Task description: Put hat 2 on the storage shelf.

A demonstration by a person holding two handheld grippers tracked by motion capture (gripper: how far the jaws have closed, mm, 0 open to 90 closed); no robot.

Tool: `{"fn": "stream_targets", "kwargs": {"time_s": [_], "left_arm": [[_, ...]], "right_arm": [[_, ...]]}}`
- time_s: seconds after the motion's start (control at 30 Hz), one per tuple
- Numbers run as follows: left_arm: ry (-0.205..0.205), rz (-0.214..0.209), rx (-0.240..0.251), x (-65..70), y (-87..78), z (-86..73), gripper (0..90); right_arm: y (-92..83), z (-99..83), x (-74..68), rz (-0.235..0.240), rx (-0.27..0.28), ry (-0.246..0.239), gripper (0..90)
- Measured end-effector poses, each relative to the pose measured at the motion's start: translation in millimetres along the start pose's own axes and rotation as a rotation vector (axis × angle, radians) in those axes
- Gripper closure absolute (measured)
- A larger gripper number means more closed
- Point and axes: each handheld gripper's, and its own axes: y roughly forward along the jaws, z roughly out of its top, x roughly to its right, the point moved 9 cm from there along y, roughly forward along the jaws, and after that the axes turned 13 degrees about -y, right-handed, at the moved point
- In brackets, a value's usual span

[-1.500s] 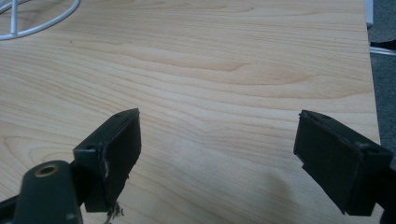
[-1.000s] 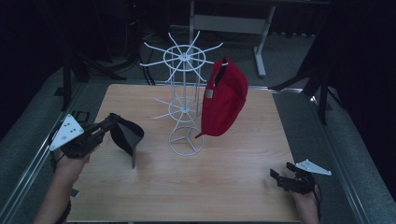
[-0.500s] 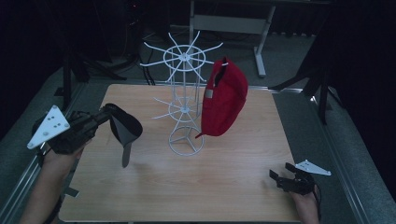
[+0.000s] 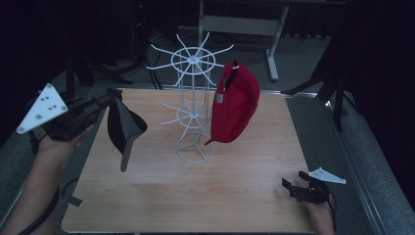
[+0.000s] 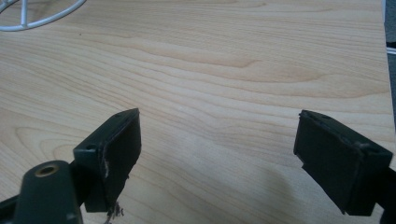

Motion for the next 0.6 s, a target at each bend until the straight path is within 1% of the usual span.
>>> {"fn": "stream_targets", "kwargs": {"time_s": [0.13, 0.2, 0.27, 0.3, 0.37, 0.47, 0.5, 0.53, 0.6], "left_arm": [[0.012, -0.003, 0.01, 2.4, -0.6, 12.2, 86.1], [0.009, -0.01, 0.021, 3.7, 0.0, 17.4, 86.1], [0.02, -0.012, 0.026, 5.8, 2.1, 21.4, 86.1], [0.024, -0.018, 0.027, 6.7, 3.7, 23.2, 86.1], [0.033, -0.016, 0.025, 7.2, 8.3, 26.6, 86.1], [0.028, -0.016, 0.025, 6.5, 12.7, 29.4, 86.1], [0.023, -0.028, 0.023, 6.3, 17.5, 32.3, 86.1], [0.027, -0.022, 0.021, 5.7, 20.1, 34.1, 86.0], [0.024, -0.031, 0.018, 6.2, 26.0, 38.6, 86.1]], "right_arm": [[-0.1, 0.1, -0.1, 0.002, 0.001, 0.003, 14.6], [0.1, -0.2, -0.1, 0.003, 0.001, 0.001, 14.7], [0.0, -0.3, 0.0, 0.002, 0.0, 0.001, 14.7], [-0.2, -0.1, -0.1, 0.003, 0.001, 0.001, 14.7], [-0.4, -0.2, 0.0, 0.004, 0.001, 0.004, 14.7], [-0.3, -0.3, 0.2, 0.003, 0.001, 0.005, 14.7], [-0.2, -0.2, 0.1, 0.003, 0.0, 0.003, 14.7], [0.0, -0.2, -0.2, 0.004, 0.0, 0.001, 14.6], [0.1, -0.4, -0.6, 0.005, -0.002, -0.001, 14.7]]}}
